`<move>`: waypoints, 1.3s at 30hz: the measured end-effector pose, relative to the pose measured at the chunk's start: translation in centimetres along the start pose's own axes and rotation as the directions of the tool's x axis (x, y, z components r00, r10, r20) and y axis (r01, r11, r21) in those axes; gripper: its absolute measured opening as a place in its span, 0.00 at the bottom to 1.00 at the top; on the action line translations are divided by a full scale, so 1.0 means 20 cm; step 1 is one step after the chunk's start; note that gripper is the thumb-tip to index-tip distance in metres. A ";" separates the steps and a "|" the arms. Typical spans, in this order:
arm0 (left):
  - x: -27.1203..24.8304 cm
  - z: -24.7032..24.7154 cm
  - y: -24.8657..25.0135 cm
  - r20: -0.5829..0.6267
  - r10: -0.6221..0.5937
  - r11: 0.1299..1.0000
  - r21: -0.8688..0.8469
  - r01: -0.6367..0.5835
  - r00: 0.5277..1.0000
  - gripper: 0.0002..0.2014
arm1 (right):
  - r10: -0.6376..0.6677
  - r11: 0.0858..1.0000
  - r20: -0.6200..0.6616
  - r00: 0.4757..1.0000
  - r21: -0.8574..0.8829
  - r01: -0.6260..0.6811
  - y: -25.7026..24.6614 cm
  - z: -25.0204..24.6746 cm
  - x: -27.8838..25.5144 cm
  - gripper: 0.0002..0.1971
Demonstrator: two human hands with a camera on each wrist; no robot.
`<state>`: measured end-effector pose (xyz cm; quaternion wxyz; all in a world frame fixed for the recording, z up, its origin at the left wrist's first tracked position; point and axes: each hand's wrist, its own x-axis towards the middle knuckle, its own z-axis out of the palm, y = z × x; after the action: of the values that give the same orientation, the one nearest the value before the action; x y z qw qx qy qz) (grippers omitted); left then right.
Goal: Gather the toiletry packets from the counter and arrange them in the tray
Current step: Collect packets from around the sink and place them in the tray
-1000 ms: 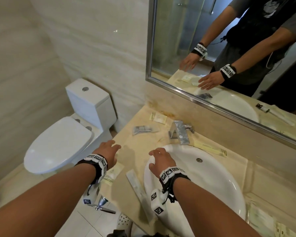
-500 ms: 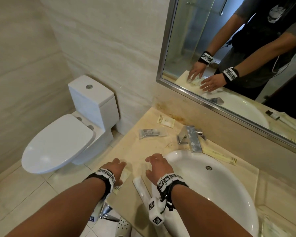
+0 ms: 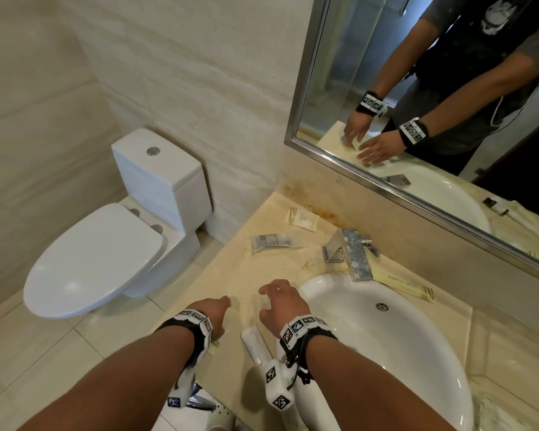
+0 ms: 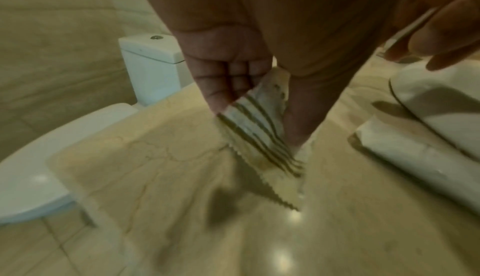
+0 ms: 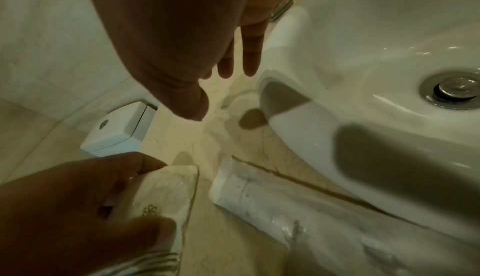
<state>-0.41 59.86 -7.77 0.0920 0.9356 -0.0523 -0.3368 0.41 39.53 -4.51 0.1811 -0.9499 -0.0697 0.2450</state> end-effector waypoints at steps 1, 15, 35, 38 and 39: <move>0.01 -0.03 0.01 -0.009 -0.001 1.000 -0.012 0.001 1.000 0.27 | 0.005 1.000 0.000 1.000 0.000 -0.005 0.00 -0.01 0.01 0.25; 0.40 -0.65 0.36 -0.325 -0.027 0.951 -0.300 -0.076 0.945 0.15 | 0.156 0.988 -0.097 0.983 0.009 -0.156 0.17 -0.42 0.44 0.26; 0.83 -0.65 0.32 -0.357 -0.305 0.730 -0.683 -0.024 0.883 0.06 | 0.402 0.908 -0.114 0.908 -0.076 -0.412 0.35 -0.56 1.09 0.35; 0.85 -0.65 0.31 -0.361 -0.289 0.715 -0.697 -0.051 0.886 0.08 | 0.408 0.892 -0.157 0.900 -0.142 -0.429 0.38 -0.52 1.15 0.36; 0.85 -0.65 0.30 -0.368 -0.277 0.713 -0.698 -0.066 0.888 0.08 | 0.411 0.888 -0.174 0.895 -0.144 -0.436 0.39 -0.51 1.16 0.35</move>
<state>20.69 53.11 -7.26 0.4247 0.8848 0.1553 -0.1121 25.95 34.29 -9.27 0.0412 -0.9692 0.1305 0.2048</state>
